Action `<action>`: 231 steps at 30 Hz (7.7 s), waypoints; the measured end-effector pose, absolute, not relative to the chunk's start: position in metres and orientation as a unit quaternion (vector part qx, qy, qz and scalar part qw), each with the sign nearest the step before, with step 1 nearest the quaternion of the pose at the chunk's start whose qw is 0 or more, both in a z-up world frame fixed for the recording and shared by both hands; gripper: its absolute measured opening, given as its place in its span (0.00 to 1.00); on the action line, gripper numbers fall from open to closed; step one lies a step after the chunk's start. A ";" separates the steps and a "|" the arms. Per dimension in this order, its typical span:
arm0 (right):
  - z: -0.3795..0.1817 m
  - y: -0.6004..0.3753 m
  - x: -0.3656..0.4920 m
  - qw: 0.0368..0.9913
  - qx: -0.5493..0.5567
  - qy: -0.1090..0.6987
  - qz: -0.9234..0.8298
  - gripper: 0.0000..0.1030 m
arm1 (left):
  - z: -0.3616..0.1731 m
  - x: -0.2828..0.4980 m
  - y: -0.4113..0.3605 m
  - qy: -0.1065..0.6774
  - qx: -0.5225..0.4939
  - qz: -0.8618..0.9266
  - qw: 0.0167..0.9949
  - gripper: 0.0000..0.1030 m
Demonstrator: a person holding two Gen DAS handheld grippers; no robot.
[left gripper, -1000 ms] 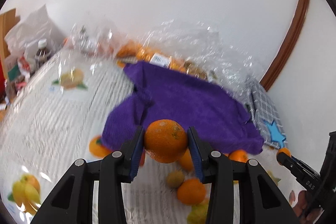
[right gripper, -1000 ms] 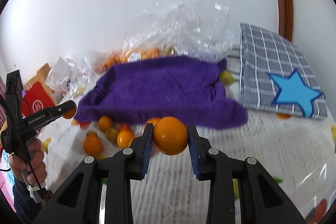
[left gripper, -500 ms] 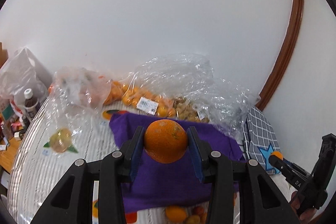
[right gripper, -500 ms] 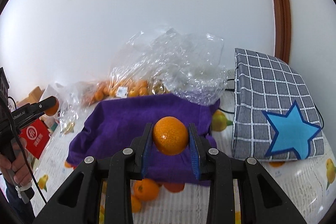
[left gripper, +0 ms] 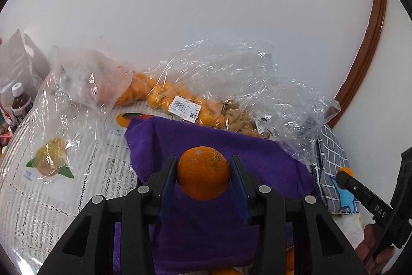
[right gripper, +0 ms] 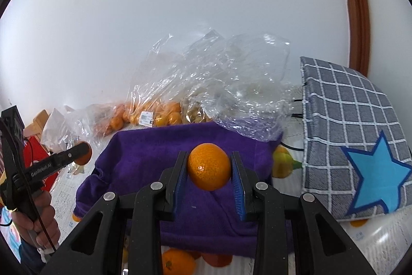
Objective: Organize fruits
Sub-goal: 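Lift the orange with the right gripper and carry it over the purple towel, then lower the orange onto the purple towel and open the right gripper, then move the right gripper to a large orange and grasp it, then lift the large orange with the right gripper and carry it over the towel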
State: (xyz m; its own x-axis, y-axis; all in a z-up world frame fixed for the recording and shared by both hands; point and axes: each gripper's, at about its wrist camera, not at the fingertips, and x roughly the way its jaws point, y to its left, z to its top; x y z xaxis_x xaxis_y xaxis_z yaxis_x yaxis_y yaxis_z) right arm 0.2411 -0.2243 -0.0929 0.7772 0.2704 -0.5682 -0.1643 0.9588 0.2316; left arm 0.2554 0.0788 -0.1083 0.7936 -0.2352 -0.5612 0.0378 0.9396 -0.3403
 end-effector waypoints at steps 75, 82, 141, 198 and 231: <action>-0.154 -0.201 0.266 0.923 0.019 0.368 0.115 0.50 | -0.163 0.291 0.064 0.389 -0.077 -0.038 0.917 0.38; -0.149 -0.207 0.266 0.923 0.030 0.367 0.111 0.50 | -0.161 0.289 0.064 0.382 -0.088 -0.047 0.919 0.49; -0.164 -0.232 0.159 0.895 0.079 0.407 0.165 0.41 | -0.163 0.134 0.073 0.332 -0.132 -0.114 0.927 0.56; -0.176 -0.213 0.146 0.892 -0.005 0.423 0.157 0.41 | -0.175 0.127 0.048 0.389 -0.123 -0.172 0.896 0.37; -0.164 -0.255 0.139 0.886 0.128 0.388 0.219 0.41 | -0.166 0.117 0.072 0.341 -0.178 -0.129 0.914 0.37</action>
